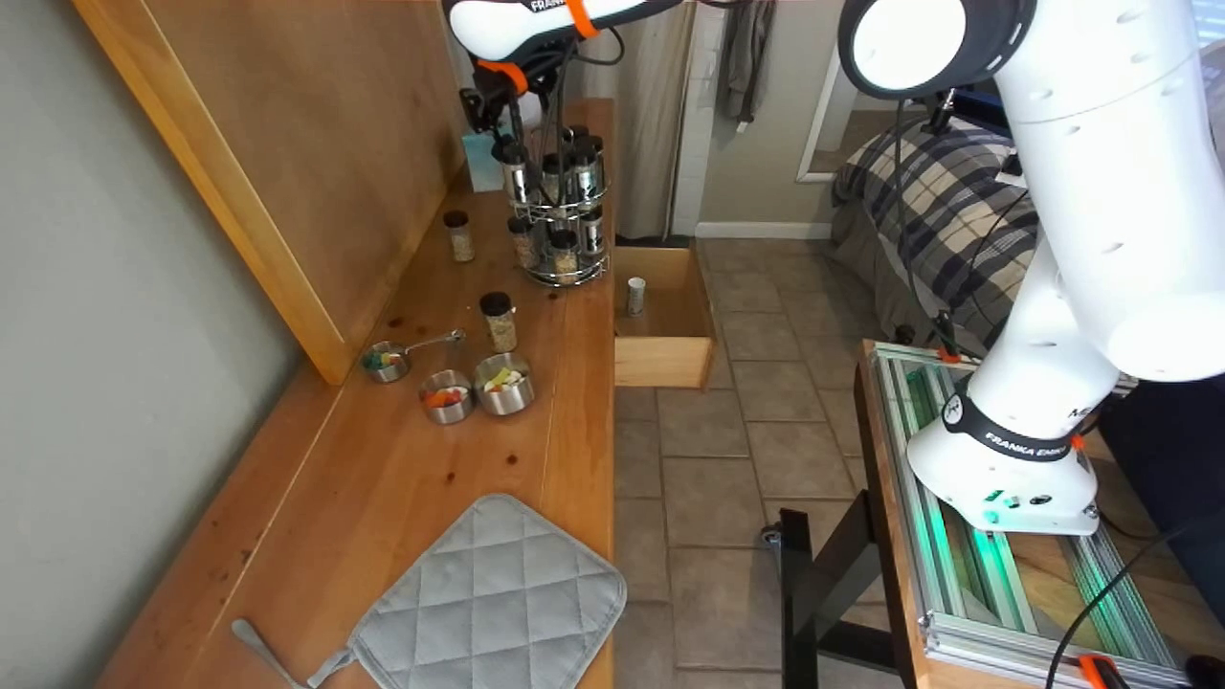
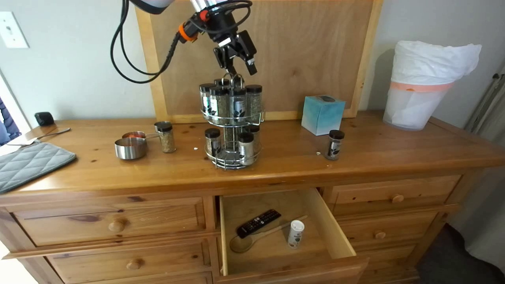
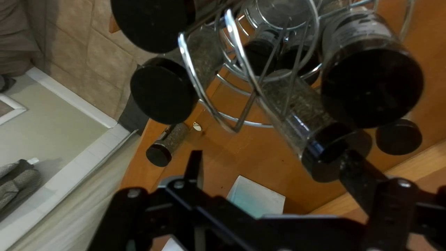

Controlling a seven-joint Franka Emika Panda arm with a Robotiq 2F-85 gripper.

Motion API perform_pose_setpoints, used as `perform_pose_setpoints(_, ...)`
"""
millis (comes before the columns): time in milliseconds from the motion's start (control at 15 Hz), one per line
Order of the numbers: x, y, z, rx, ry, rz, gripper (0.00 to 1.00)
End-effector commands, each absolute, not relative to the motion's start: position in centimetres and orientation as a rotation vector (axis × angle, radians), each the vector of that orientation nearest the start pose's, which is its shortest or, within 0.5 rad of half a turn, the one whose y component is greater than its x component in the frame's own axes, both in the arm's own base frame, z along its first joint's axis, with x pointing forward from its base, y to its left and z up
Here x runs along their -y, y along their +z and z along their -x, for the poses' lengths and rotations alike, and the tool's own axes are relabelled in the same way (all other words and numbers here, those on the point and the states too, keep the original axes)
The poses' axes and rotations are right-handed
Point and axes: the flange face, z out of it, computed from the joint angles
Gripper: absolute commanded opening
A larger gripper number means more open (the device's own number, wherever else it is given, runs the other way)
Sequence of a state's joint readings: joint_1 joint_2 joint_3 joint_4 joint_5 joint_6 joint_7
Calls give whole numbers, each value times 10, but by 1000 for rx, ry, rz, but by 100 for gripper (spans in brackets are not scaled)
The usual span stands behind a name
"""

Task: Move one spice bottle from the spice rack onto the table

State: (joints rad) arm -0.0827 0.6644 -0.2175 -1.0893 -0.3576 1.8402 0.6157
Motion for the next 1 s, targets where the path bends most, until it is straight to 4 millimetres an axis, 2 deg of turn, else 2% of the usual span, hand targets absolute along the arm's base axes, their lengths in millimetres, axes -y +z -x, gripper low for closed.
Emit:
perform_pose_setpoints(0,209,462,-722,-1362,-279,3279,100)
perform_pose_setpoints(533,211,468,-705,-1374,-215,3256,100)
perform_pose_setpoints(933,229,485,-678,-1462,-178,3238,100)
